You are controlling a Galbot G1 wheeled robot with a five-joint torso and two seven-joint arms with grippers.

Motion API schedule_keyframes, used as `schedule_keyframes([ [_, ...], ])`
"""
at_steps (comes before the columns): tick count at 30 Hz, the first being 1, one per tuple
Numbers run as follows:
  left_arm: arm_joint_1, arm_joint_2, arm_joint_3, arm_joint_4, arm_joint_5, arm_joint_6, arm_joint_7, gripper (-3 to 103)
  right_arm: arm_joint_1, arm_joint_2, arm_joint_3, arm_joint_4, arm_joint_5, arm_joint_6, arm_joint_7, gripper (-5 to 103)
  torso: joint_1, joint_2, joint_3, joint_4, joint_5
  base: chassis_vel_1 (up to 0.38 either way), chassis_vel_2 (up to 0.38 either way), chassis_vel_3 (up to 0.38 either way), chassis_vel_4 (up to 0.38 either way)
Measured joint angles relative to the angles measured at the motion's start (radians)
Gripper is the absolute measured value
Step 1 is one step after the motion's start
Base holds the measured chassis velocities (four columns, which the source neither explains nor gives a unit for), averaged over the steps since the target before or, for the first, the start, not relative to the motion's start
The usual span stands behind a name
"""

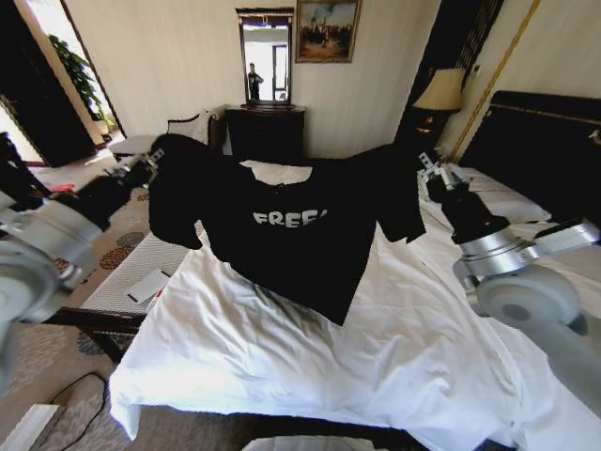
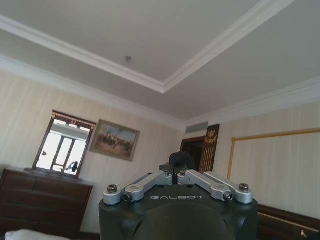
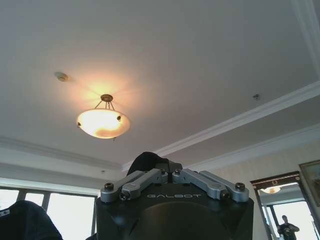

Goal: Fold the clothes on the bed.

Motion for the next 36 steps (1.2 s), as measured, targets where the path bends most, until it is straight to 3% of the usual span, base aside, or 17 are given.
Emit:
schedule_keyframes([
  [2,0.048,0.024,-0.104,-0.021,-0.064,-0.006,0.000,0,0.010,-0.018,0.010,0.034,0.028,0.002,-0.002,0,0.000,0.000,0.000,0.0001,0.0003,0.000,0.000,0.000,0.000],
  [3,0.048,0.024,-0.104,-0.021,-0.064,-0.006,0.000,0,0.010,-0.018,0.010,0.034,0.028,0.002,-0.002,0,0.000,0.000,0.000,0.0001,0.0003,0.000,0.000,0.000,0.000],
  [7,0.108,0.074,-0.296,-0.060,-0.254,-0.011,-0.012,0,0.005,-0.048,0.095,0.126,0.112,0.005,0.014,0,0.000,0.000,0.000,-0.0004,0.0000,0.000,0.000,0.000,0.000],
  [12,0.135,0.102,-0.401,-0.083,-0.371,-0.004,-0.047,0,-0.009,-0.071,0.169,0.140,0.169,-0.007,0.074,0,0.000,0.000,0.000,-0.0004,0.0006,0.000,0.000,0.000,0.000],
  [16,0.156,0.097,-0.415,-0.097,-0.380,0.031,-0.071,0,-0.013,-0.078,0.199,0.140,0.176,-0.038,0.151,0,0.000,0.000,0.000,-0.0003,0.0003,0.000,0.000,0.000,0.000],
  [18,0.176,0.073,-0.364,-0.112,-0.345,0.084,-0.095,0,-0.024,-0.071,0.189,0.138,0.155,-0.073,0.223,0,0.000,0.000,0.000,-0.0003,0.0000,0.000,0.000,0.000,0.000],
  [20,0.179,0.061,-0.323,-0.114,-0.317,0.099,-0.105,0,-0.033,-0.063,0.175,0.137,0.142,-0.090,0.245,0,0.000,0.000,0.000,0.0000,-0.0001,0.000,0.000,0.000,0.000],
  [22,0.193,0.034,-0.224,-0.116,-0.215,0.127,-0.112,0,-0.069,-0.040,0.131,0.135,0.093,-0.122,0.271,0,0.000,0.000,0.000,-0.0006,0.0001,0.000,0.000,0.000,0.000],
  [25,0.208,-0.003,-0.009,-0.080,0.004,0.161,-0.091,0,-0.083,0.007,-0.064,0.038,-0.022,-0.167,0.263,0,0.000,0.000,0.000,-0.0002,0.0004,0.000,0.000,0.000,0.000],
  [26,0.208,-0.003,-0.009,-0.080,0.004,0.161,-0.091,0,-0.083,0.007,-0.064,0.038,-0.022,-0.167,0.263,0,0.000,0.000,0.000,-0.0002,0.0004,0.000,0.000,0.000,0.000],
  [28,0.172,-0.003,0.142,-0.014,0.122,0.161,-0.066,0,-0.041,0.033,-0.195,-0.056,-0.079,-0.171,0.243,0,0.000,0.000,0.000,-0.0002,0.0005,0.000,0.000,0.000,0.000],
  [30,0.159,-0.002,0.179,0.006,0.151,0.159,-0.059,0,-0.028,0.040,-0.223,-0.074,-0.089,-0.171,0.238,0,0.000,0.000,0.000,-0.0003,0.0003,0.000,0.000,0.000,0.000],
  [33,0.070,0.001,0.392,0.167,0.319,0.138,-0.005,0,0.114,0.111,-0.470,-0.230,-0.164,-0.170,0.205,0,0.000,0.000,0.000,-0.0003,0.0004,0.000,0.000,0.000,0.000],
  [34,0.070,0.001,0.392,0.167,0.319,0.138,-0.005,0,0.114,0.111,-0.470,-0.230,-0.164,-0.170,0.205,0,0.000,0.000,0.000,-0.0003,0.0004,0.000,0.000,0.000,0.000],
  [36,0.005,-0.010,0.508,0.251,0.378,0.130,0.012,0,0.196,0.153,-0.582,-0.308,-0.179,-0.169,0.204,0,0.000,0.000,0.000,-0.0001,0.0000,0.000,0.000,0.000,0.000],
])
